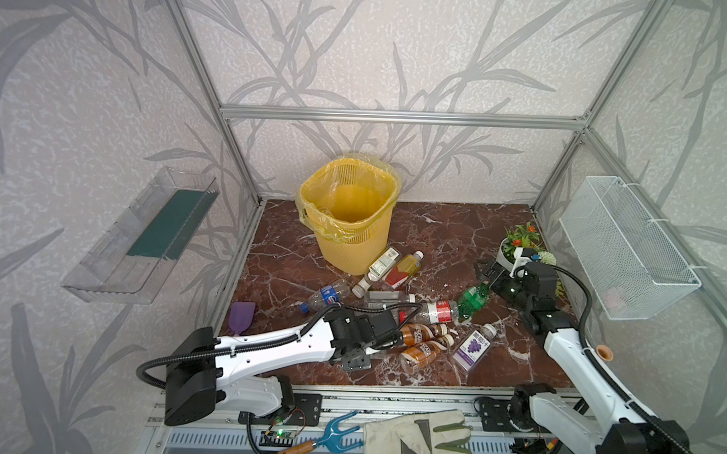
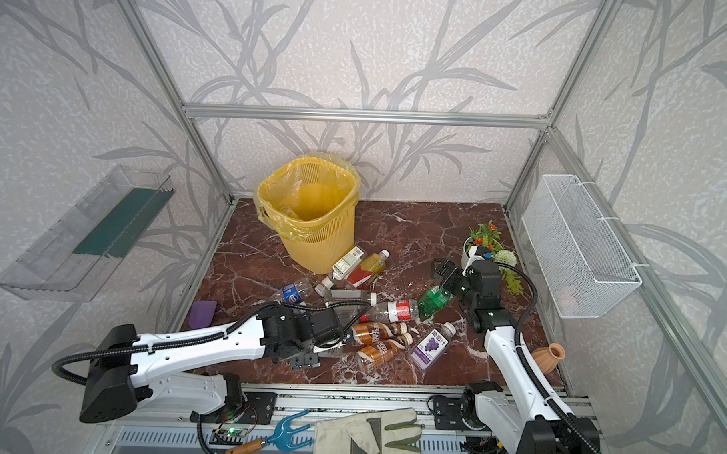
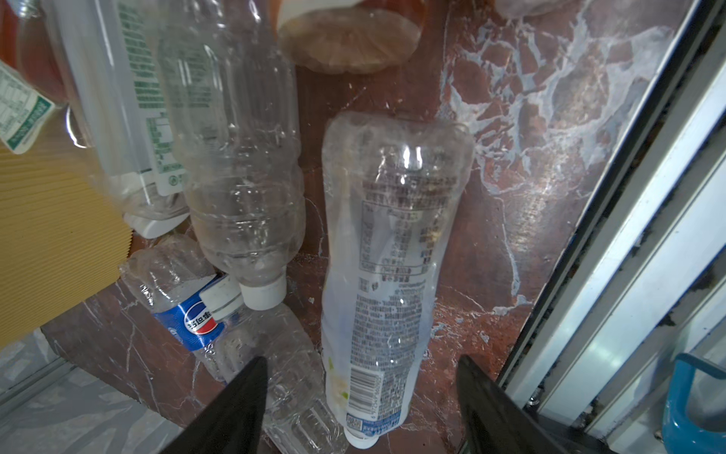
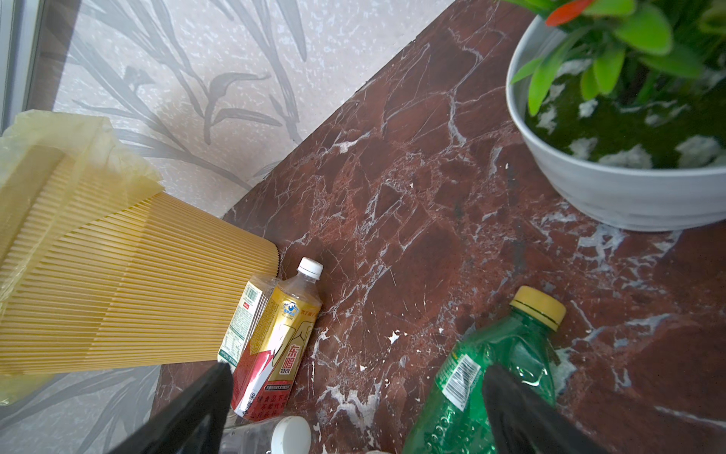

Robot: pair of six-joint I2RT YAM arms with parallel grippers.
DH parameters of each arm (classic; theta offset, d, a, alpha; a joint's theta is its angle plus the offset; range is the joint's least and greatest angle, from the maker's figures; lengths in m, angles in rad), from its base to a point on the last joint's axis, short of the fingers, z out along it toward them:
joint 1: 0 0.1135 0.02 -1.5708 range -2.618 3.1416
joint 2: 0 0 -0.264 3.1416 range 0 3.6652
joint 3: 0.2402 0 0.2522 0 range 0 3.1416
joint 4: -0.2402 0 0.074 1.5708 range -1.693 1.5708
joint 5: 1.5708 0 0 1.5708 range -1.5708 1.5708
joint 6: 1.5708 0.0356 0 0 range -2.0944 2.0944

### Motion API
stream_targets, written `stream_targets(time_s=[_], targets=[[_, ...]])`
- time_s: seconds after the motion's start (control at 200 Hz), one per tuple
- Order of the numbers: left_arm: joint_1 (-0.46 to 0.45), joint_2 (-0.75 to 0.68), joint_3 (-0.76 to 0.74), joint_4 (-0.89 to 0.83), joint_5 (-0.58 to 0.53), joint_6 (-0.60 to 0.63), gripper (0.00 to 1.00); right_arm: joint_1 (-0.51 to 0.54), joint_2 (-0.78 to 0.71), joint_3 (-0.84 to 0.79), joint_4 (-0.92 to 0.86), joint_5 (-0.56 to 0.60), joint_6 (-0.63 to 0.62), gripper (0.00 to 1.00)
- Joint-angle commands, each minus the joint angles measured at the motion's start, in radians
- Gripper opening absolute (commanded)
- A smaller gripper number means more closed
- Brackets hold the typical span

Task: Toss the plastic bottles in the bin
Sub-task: 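Reach the left gripper to a clear water bottle while the right arm withdraws, then close the left gripper on the clear water bottle and lift it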

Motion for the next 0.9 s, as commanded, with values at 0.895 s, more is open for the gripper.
stream_targets(time_s=[0.895], targets=[[0.108, 0.179, -0.073, 0.193, 0.144, 0.092, 0.75, -0.019, 0.008, -0.031, 0.065, -0.026, 0.013, 0.99]])
